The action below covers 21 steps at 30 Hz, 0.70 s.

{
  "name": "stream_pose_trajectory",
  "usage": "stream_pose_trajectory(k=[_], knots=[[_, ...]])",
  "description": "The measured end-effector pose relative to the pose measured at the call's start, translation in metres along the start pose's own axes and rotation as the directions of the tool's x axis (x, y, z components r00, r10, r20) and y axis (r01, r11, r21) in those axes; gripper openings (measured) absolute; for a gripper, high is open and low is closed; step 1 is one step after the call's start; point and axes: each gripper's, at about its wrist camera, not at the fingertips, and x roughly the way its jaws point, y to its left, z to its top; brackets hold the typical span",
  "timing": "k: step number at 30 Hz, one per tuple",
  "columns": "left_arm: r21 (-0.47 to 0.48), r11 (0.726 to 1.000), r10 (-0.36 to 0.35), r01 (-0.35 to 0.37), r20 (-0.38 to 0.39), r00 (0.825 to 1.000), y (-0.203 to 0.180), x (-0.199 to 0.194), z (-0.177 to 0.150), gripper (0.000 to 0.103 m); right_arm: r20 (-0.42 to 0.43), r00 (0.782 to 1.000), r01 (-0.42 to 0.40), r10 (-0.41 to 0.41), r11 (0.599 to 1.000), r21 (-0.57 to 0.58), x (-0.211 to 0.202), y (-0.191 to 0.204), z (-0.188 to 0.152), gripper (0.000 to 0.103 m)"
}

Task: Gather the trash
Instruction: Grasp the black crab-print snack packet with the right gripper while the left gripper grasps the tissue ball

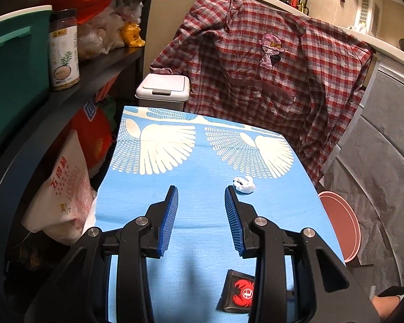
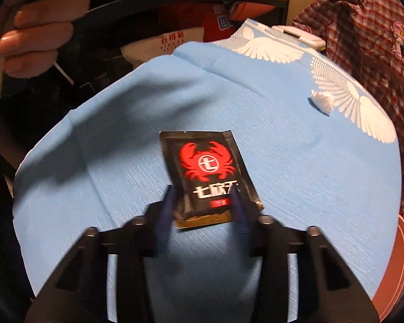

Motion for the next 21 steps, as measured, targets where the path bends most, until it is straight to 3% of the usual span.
stream_pose_trajectory(k=[2, 5, 13, 21], knots=[[0.006, 1.0, 0.001, -0.001, -0.003, 1.0, -0.002, 0.002, -0.001, 0.036, 0.003, 1.0, -0.004, 0.004, 1.0, 0.007, -0.003, -0.002, -0.001, 0.013], [0.012, 1.0, 0.0, 0.001, -0.006, 1.0, -0.005, 0.008, -0.001, 0.036, 0.026, 1.0, 0.016, -0.016, 1.0, 0.017, -0.01, -0.007, -0.003, 0.01], [0.01, 0.999, -0.041, 0.042, -0.033, 0.999, -0.017, 0.036, -0.008, 0.035, 0.056, 0.991, 0.114, -0.119, 0.989, 0.098, -0.034, -0.037, -0.012, 0.009], [0.091, 0.994, -0.054, 0.06, -0.071, 0.996, -0.054, 0.085, -0.018, 0.03, 0.032, 0.974, 0.214, -0.225, 0.954, 0.211, -0.047, -0.074, -0.025, 0.009]])
